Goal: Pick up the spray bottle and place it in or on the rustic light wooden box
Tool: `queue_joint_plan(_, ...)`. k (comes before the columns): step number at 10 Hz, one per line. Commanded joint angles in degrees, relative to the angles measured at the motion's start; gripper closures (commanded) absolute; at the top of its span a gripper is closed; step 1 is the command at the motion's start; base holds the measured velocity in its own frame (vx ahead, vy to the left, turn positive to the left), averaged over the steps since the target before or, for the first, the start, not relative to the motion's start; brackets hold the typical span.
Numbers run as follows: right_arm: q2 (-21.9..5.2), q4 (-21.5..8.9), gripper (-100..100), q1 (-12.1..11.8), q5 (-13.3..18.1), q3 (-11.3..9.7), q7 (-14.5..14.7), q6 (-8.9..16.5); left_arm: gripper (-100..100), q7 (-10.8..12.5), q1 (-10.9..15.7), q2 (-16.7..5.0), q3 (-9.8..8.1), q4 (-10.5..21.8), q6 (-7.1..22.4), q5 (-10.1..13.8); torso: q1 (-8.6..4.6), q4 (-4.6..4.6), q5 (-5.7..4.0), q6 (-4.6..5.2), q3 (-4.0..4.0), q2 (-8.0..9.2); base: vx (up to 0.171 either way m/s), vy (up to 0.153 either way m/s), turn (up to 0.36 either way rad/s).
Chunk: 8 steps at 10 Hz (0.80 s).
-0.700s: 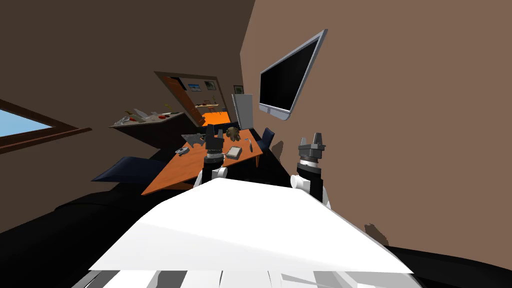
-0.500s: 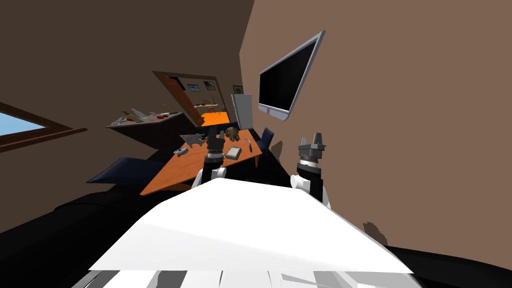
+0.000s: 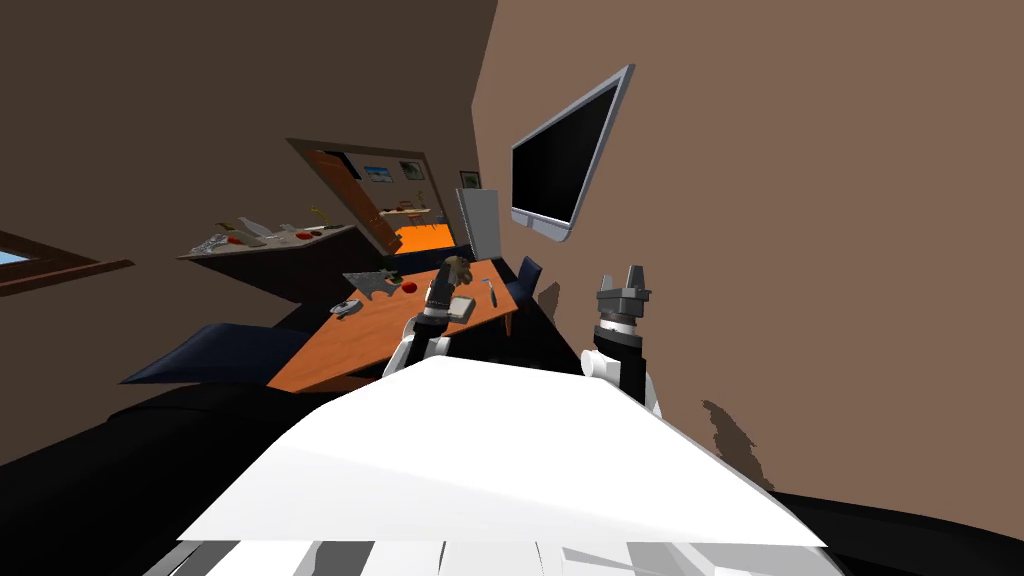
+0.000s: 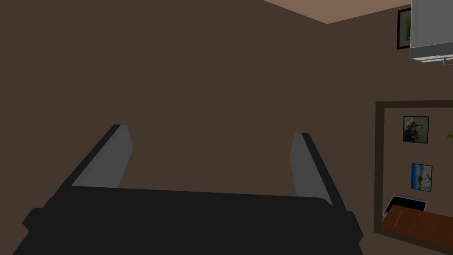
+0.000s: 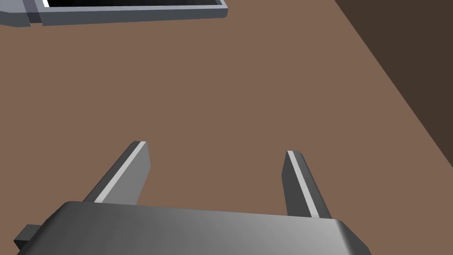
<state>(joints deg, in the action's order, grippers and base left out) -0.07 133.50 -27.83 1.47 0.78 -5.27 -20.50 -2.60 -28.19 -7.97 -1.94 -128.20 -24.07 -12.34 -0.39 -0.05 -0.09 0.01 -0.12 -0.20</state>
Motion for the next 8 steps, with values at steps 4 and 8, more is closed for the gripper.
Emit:
queue_joint_plan(4, 0.0, 0.0, 0, 0.0, 0.0, 0.0, 0.0, 0.0, -100, -0.06, -0.07, -1.47, -2.33, 5.04, 2.9, -3.59, 0.05, -0.02, 0.01, 0.0, -0.04, -0.08, 0.062, -0.083, -0.055)
queue_joint_plan(8, 0.0, 0.0, 0, 0.0, 0.0, 0.0, 0.0, 0.0, -100, -0.44, 0.11, -2.24, -4.75, 11.1, 6.71, -8.5, -0.01, -0.01, -0.01, -0.01, -0.03, -0.06, 0.066, -0.091, -0.067)
